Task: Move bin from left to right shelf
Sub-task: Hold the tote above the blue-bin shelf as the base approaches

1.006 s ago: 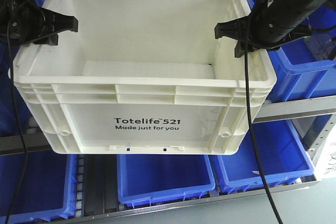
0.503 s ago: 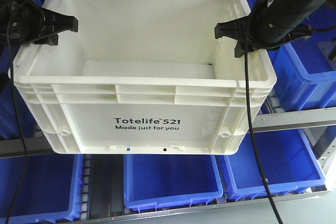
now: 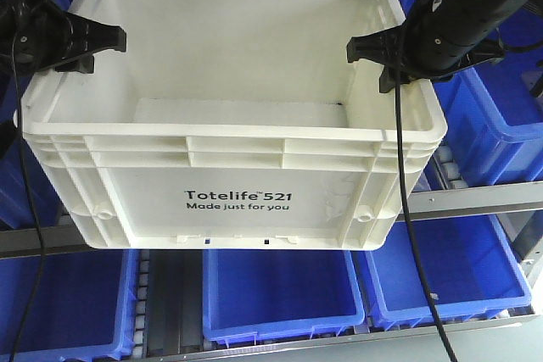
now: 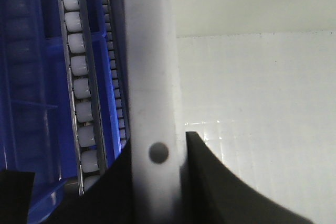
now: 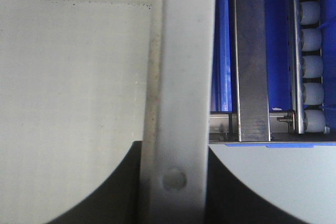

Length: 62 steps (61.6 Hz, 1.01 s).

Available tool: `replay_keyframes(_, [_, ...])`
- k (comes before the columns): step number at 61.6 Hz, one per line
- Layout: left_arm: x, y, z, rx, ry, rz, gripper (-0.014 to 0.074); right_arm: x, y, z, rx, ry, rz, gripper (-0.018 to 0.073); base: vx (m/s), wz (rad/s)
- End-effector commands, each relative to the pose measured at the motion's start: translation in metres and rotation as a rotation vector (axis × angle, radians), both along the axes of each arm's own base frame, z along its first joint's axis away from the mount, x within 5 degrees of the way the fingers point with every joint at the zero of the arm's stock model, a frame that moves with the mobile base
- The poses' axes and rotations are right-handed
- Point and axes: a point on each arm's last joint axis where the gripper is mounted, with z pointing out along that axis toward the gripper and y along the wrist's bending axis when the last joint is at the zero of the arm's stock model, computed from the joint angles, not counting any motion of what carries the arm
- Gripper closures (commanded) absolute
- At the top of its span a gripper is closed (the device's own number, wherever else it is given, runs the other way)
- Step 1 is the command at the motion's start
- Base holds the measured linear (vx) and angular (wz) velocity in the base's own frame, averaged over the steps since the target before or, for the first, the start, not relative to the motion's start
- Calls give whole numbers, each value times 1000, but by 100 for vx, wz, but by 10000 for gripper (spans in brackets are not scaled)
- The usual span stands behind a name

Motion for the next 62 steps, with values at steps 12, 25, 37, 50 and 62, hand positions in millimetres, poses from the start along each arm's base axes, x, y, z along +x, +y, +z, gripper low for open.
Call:
replay_keyframes(12, [-9, 4, 40, -14, -199, -10, 602, -5, -10, 40, -7, -201, 7, 538, 0, 0])
replay_keyframes(25, [-9, 4, 40, -14, -199, -10, 602, -5, -10, 40, -7, -200, 7, 538, 0, 0])
replay_keyframes(37, [-9, 4, 40, -14, -199, -10, 602, -5, -10, 40, -7, -200, 7, 538, 0, 0])
replay_keyframes(50, [-9, 4, 40, -14, -199, -10, 602, -5, -10, 40, -7, -201, 7, 538, 0, 0])
replay_keyframes(62, [-9, 4, 40, -14, -199, -10, 602, -5, -10, 40, -7, -201, 7, 538, 0, 0])
